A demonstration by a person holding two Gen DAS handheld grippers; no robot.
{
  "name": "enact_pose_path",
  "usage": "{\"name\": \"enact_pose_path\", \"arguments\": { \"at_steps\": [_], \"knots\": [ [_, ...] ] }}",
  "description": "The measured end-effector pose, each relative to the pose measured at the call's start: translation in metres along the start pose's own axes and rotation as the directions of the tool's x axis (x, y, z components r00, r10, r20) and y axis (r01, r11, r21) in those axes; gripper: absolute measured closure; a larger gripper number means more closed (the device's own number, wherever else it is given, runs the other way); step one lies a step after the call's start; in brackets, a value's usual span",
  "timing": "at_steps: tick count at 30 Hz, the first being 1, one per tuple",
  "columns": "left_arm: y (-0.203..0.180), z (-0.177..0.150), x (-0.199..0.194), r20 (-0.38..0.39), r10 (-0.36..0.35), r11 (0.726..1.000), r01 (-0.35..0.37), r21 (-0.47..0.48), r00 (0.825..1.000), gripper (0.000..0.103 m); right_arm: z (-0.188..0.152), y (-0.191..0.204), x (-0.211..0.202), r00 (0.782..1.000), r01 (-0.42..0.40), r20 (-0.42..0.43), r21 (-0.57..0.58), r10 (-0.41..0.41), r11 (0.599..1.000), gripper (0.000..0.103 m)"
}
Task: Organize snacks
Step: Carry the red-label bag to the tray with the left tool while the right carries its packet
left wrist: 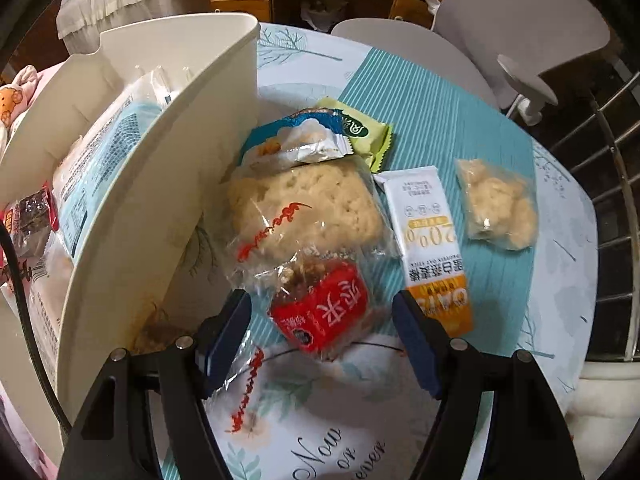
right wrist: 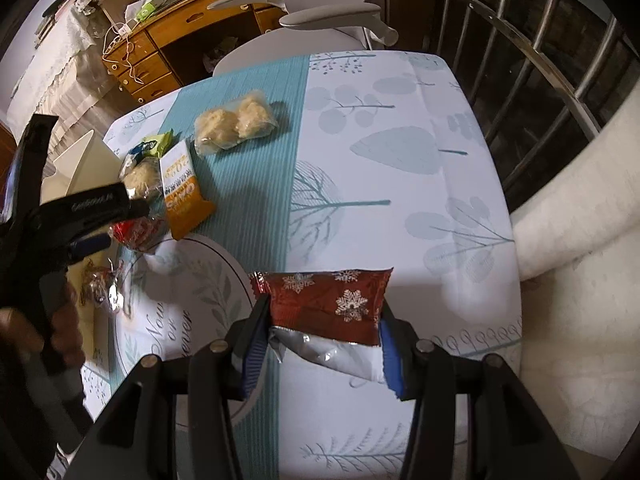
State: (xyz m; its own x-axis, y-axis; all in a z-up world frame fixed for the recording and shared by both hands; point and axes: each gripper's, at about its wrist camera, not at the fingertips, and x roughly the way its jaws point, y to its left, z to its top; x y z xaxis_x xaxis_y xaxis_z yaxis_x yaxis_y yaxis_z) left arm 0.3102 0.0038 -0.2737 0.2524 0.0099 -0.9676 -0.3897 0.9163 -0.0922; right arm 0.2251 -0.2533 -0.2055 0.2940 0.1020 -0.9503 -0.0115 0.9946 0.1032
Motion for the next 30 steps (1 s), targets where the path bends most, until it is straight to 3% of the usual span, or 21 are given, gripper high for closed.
{"name": "enact_pose_path", "arguments": {
  "at_steps": [4,11,21,30],
  "knots": [
    [-0.005,0.002,0.005,-0.004,0.050,0.998,-0.050,0.023,0.999,0.037,-0.005,-0.006,0.000,1.000,0.003,-0.015,0.014,-0.003,1.000,0.055],
    [-0.004,-0.001,0.005,-0.001,0.034,0.999,-0.034,0.025,0.999,0.049,-0.008,-0.010,-0.004,1.000,0.003,-0.019,0.015,-0.003,1.000,0.055],
    [-0.001,-0.016,-0.005,-0.022,0.018,0.998,-0.017,0.055,1.000,0.052,-0.014,-0.005,-0.020,1.000,0.002,0.005,0.007,-0.002,1.000,0.055],
    [0.006,-0.053,-0.030,-0.142,-0.059,0.992,0.073,0.102,0.988,0.052,-0.029,0.007,-0.039,1.000,-0.005,0.002,0.006,0.005,1.000,0.054]
  ]
}}
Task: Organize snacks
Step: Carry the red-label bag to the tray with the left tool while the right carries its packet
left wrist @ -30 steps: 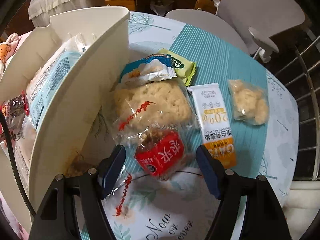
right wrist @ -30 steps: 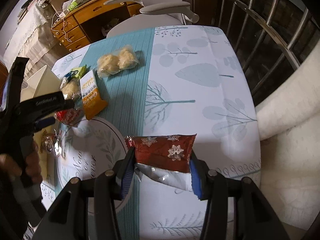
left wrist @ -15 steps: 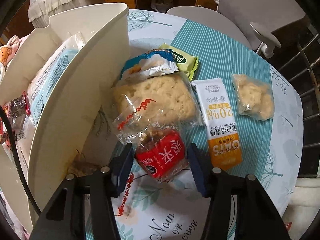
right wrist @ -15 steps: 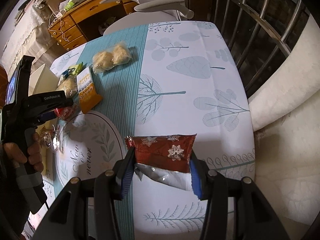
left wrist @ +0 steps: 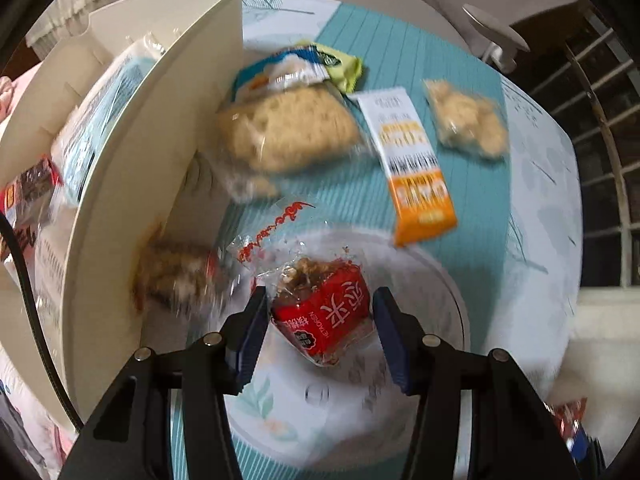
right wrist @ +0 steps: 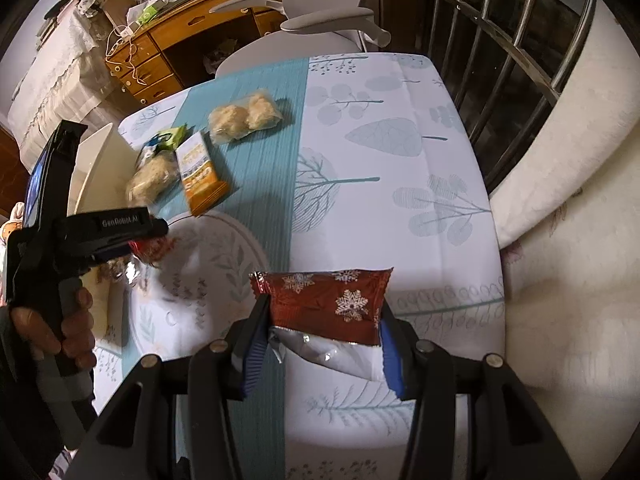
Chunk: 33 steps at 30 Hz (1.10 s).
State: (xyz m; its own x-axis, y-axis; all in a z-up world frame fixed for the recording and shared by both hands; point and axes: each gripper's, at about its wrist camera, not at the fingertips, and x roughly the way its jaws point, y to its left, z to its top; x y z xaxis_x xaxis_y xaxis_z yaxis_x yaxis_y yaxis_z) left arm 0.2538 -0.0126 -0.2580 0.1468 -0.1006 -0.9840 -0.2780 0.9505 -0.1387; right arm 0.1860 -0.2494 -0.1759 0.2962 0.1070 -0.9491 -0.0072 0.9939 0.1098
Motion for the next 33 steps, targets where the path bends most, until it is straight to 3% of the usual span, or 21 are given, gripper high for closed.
{"name": "enact_pose_path", "arguments": {
  "at_steps": [8,16,25,33],
  "knots": [
    [0.016,-0.032,-0.041,-0.071,-0.058,0.994,0.064,0.092,0.996,0.052,-0.014,0.029,-0.012,0.999,-0.021,-0.028,-0.020,0.020,1.000,0.054],
    [0.049,-0.059,-0.086,-0.105,-0.112,0.969,0.132,0.210,0.988,0.052,-0.029,0.067,-0.024,0.999,-0.013,-0.052,0.005,0.013,1.000,0.054],
    [0.108,-0.067,-0.133,-0.050,-0.161,0.921,0.169,0.350,0.986,0.051,-0.051,0.126,-0.039,0.997,-0.040,-0.056,0.098,0.046,0.994,0.054],
    [0.170,-0.050,-0.159,0.011,-0.207,0.905,0.187,0.381,0.978,0.051,-0.062,0.188,-0.048,0.995,-0.095,-0.008,0.126,0.096,0.988,0.054]
  ]
}}
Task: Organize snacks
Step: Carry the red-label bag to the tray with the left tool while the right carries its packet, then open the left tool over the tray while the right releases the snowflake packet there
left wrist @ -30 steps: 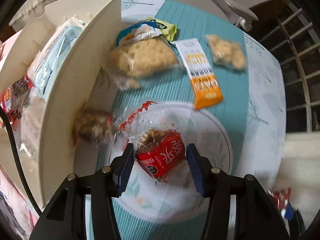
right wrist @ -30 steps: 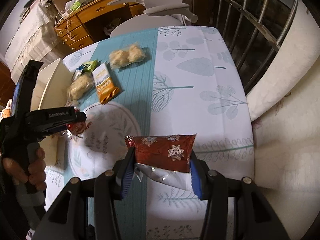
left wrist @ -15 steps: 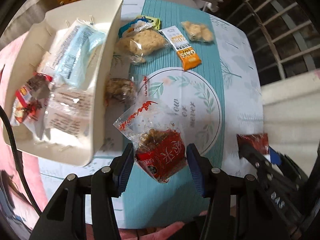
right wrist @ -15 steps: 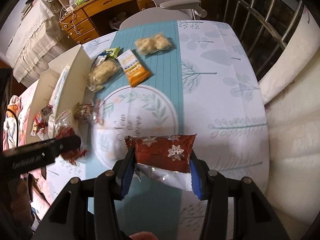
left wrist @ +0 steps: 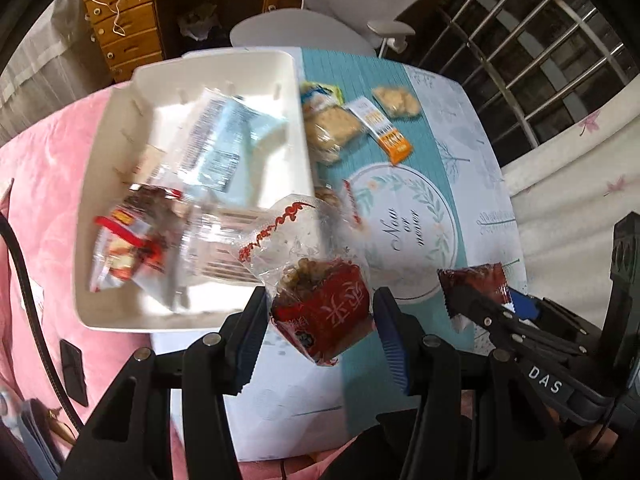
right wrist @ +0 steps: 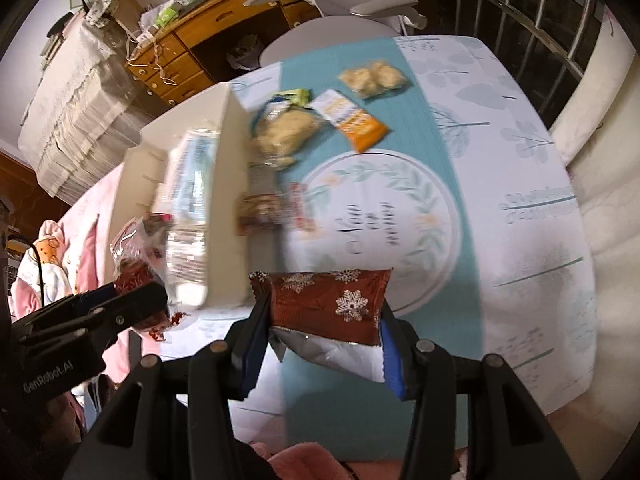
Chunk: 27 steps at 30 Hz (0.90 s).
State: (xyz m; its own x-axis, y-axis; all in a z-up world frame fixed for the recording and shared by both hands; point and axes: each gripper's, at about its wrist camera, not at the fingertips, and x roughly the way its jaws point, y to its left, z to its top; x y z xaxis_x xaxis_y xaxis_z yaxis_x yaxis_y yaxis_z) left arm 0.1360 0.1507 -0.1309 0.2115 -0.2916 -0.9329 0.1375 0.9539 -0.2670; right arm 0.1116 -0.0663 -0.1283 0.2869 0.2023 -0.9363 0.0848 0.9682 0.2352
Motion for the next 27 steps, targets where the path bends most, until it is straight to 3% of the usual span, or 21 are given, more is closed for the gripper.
{"name": "enact_pose_path", "arguments": {
  "at_steps": [10,18,19,21,23,27],
  "knots": [
    [0.074,-0.006,-0.027,0.090,0.004,1.000,-0.006,0.022,0.996,0.051,-0.016,0.078,0.007,0.990,-0.103,0.094,-0.031,0.105,0.994,0.054],
    [0.126,-0.006,-0.043,0.212,0.009,0.998,0.004,-0.061,0.977,0.051,-0.019,0.118,0.016,0.970,-0.174,0.162,-0.046,0.180,0.984,0.051],
    [0.129,-0.006,-0.044,0.218,0.015,0.997,0.001,-0.071,0.976,0.049,-0.018,0.120,0.018,0.970,-0.177,0.165,-0.041,0.181,0.983,0.050],
    [0.135,-0.006,-0.045,0.231,0.019,0.996,0.001,-0.088,0.973,0.034,-0.017,0.123,0.020,0.973,-0.157,0.168,-0.029,0.159,0.987,0.039],
    [0.137,-0.007,-0.043,0.225,0.014,0.996,0.007,-0.093,0.974,0.033,-0.018,0.122,0.020,0.973,-0.144,0.177,-0.022,0.145,0.989,0.034],
    [0.135,-0.008,-0.035,0.190,0.001,0.995,0.018,-0.100,0.982,0.028,-0.021,0.117,0.022,0.978,-0.130,0.167,0.001,0.128,0.991,0.033]
  ]
}}
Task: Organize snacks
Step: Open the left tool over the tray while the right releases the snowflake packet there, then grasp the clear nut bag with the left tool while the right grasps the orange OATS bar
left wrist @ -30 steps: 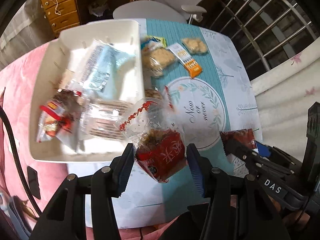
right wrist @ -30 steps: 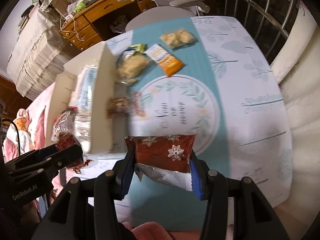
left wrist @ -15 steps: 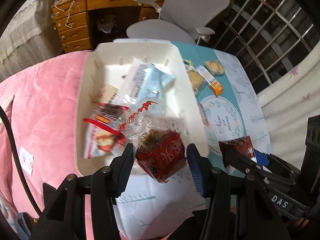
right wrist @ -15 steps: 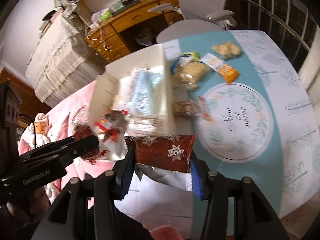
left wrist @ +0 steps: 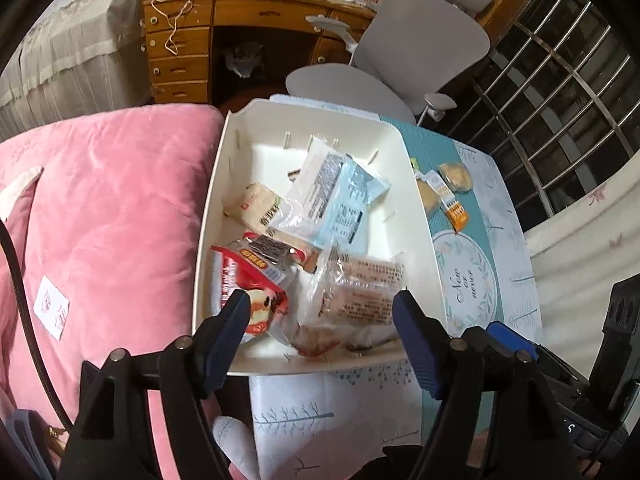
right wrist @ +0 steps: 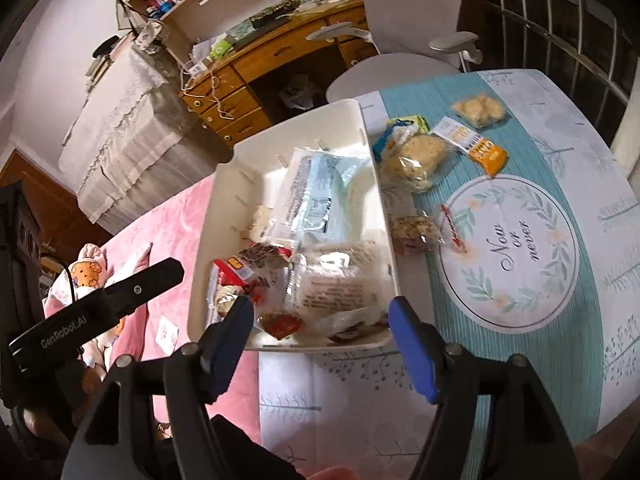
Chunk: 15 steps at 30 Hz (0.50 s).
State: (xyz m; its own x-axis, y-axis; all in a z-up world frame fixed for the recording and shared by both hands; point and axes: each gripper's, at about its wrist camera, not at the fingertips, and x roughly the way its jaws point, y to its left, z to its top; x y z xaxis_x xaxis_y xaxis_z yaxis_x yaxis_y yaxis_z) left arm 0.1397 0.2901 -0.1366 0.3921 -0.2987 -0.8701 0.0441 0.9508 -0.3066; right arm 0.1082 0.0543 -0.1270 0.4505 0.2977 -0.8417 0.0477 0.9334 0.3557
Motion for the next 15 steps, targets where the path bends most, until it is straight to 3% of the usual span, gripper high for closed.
{"name": "enact_pose_path", "arguments": {
  "at_steps": [15],
  "knots": [
    [-0.062,-0.004,0.018,-0.030,-0.010,1.000,0.010,0.005,1.000,0.024,-0.003,-0.043,-0.022,0.999,0.043,0.010,-0.031,-0.042,0.999,0.032]
  ]
}}
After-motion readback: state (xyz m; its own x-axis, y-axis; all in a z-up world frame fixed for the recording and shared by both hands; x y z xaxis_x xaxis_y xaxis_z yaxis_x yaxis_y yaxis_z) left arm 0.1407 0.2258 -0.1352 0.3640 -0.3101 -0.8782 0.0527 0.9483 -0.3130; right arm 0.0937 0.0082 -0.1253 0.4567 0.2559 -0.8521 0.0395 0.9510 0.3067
